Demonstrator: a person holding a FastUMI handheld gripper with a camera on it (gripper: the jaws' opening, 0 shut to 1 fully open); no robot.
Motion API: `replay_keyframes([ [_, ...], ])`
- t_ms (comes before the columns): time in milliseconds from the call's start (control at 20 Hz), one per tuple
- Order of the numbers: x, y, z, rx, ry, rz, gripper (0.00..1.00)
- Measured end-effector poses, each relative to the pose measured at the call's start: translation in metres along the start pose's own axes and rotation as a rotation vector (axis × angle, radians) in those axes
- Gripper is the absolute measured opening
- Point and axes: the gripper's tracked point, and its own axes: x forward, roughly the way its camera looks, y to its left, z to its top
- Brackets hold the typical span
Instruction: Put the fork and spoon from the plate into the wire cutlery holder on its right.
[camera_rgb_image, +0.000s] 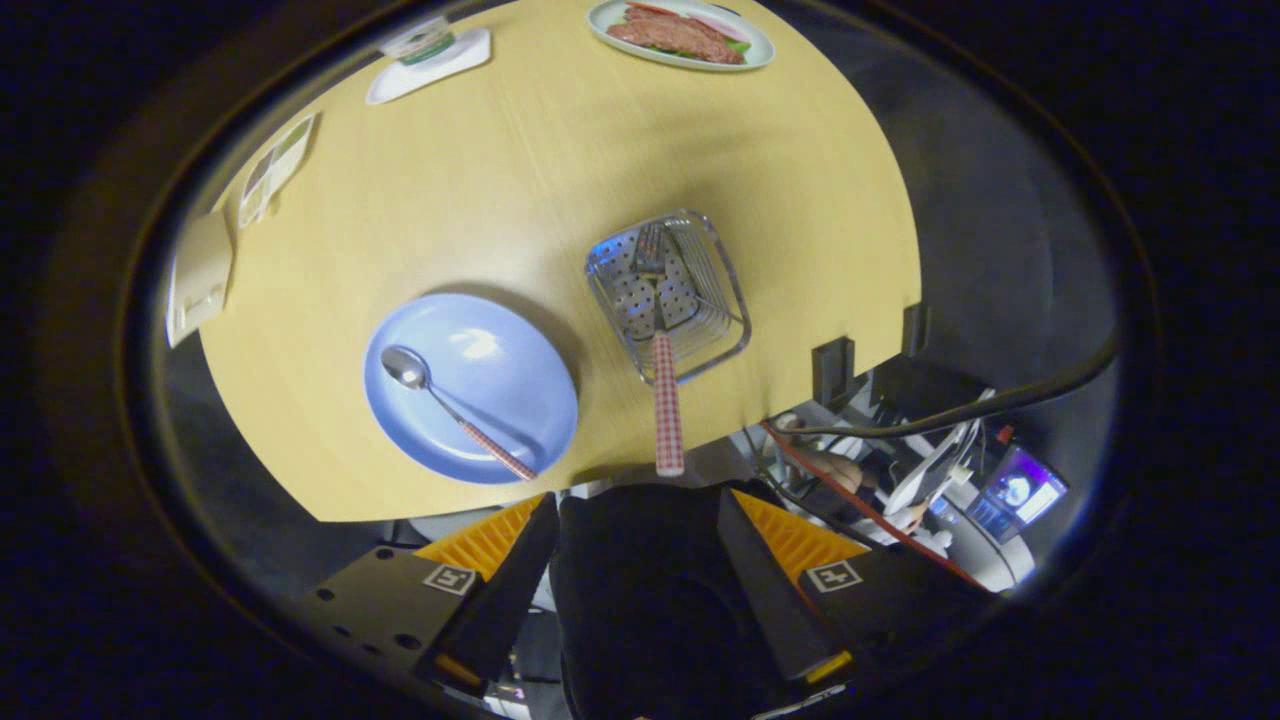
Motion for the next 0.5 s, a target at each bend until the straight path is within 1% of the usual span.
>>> replay_keyframes([
  [150,0.006,0.03,-0.015,-0.046,-0.118,-0.015,1.0],
  [300,0.012,0.058,-0.039,-0.132,-0.184,-0.04,1.0],
  [400,0.025,0.083,-0.05,-0.177,-0.213,-0.023,1.0],
  [500,0.045,0.099,-0.049,-0.215,-0.243,-0.015,1.0],
])
